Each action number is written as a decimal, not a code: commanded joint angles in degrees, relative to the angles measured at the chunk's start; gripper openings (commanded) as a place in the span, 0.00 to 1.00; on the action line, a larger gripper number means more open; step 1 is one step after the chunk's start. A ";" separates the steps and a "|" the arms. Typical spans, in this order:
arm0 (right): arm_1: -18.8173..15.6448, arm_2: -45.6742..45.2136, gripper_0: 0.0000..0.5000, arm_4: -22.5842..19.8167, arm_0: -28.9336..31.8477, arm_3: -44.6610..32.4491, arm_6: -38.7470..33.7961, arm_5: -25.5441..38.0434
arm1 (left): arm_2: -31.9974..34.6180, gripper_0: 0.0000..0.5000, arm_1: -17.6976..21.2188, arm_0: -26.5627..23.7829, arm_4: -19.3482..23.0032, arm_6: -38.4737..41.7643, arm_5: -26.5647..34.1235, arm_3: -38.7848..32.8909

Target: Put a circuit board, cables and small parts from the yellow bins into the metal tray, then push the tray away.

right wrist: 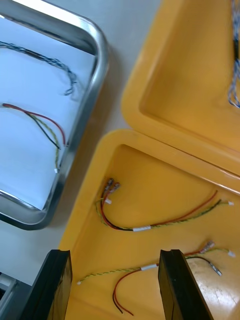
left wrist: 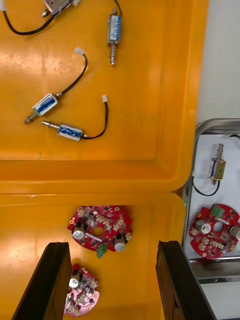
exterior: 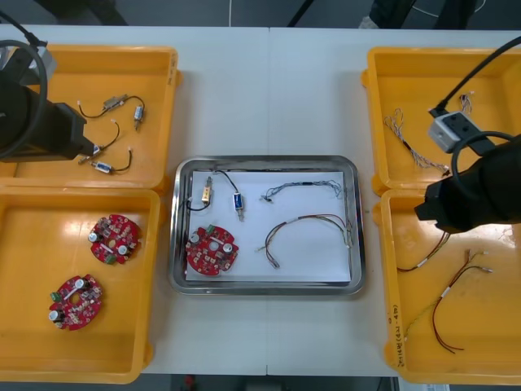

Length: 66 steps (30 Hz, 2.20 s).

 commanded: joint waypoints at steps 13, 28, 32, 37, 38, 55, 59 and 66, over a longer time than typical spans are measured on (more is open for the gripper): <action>1.03 28.28 1.00 4.60 -18.25 -0.28 1.35 0.17 | 9.80 1.00 7.43 13.85 3.05 -8.06 0.38 -5.75; 6.66 42.70 1.00 5.30 -26.25 5.70 3.63 -2.69 | 12.87 1.00 7.96 19.65 3.22 -9.91 0.38 -8.74; 7.10 46.48 1.00 6.80 -27.66 5.78 3.90 -3.74 | 12.79 1.00 7.96 19.82 3.22 -10.08 0.38 -8.92; 8.51 51.22 1.00 8.99 -30.12 5.96 4.60 -3.74 | 12.87 1.00 7.96 20.09 2.96 -10.08 0.38 -8.92; 9.03 52.19 1.00 8.99 -30.82 6.49 4.87 -3.83 | 12.87 1.00 7.87 20.17 2.78 -10.17 0.38 -8.92; 12.90 57.11 1.00 8.99 -33.11 14.05 18.49 -11.74 | 12.87 1.00 7.96 20.35 2.52 -10.08 0.38 -8.92; 13.08 60.80 1.00 11.37 -33.02 14.05 19.72 -12.89 | 12.87 1.00 7.96 20.35 2.52 -10.08 0.38 -8.92; 15.10 63.97 1.00 13.21 -32.67 16.24 19.63 -12.80 | 12.87 1.00 7.96 20.35 2.52 -10.08 0.38 -8.92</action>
